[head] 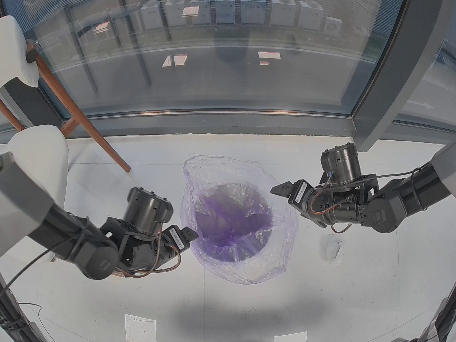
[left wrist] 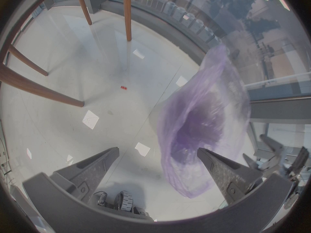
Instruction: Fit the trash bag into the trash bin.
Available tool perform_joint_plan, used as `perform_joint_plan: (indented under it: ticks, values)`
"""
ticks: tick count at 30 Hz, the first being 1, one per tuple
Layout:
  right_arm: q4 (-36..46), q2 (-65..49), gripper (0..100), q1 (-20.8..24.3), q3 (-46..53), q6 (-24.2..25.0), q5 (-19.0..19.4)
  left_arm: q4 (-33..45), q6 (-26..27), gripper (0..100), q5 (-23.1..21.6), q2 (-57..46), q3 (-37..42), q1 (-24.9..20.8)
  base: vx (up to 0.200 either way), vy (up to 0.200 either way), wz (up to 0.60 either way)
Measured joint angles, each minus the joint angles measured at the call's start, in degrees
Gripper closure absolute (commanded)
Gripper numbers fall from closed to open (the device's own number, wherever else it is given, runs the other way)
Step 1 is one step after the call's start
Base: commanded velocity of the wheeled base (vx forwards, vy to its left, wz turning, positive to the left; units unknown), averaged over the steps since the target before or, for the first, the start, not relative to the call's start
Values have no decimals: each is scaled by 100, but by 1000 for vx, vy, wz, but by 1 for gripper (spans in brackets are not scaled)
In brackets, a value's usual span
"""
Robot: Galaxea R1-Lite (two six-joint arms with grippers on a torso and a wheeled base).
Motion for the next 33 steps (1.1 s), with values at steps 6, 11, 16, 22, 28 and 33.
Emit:
perform_joint_plan:
  ticks: [6, 11, 16, 22, 28, 33]
  values:
    - [-17, -222, 100, -10, 207, 11, 11, -24, 71, 0, -5, -944, 176, 11, 0, 0, 0]
    - [-101, -305, 100, 137, 254, 27, 56, -51, 94, 0, -106, -1558, -122, -113, 0, 0, 0]
    - [-202, -222, 100, 412, 113, 35, 71, -121, 6, 0, -196, -1618, -375, -457, 0, 0, 0]
    - [-213, 21, 100, 546, -60, 35, 62, -150, -18, 0, -438, -1359, -656, -571, 0, 0, 0]
    - [-215, 301, 100, 566, -346, 35, 18, -312, -22, 100, -530, -563, -984, -527, 0, 0, 0]
    - [-219, 497, 100, 500, -540, 24, -4, -1070, -18, 100, -533, 218, -1290, -482, 0, 0, 0]
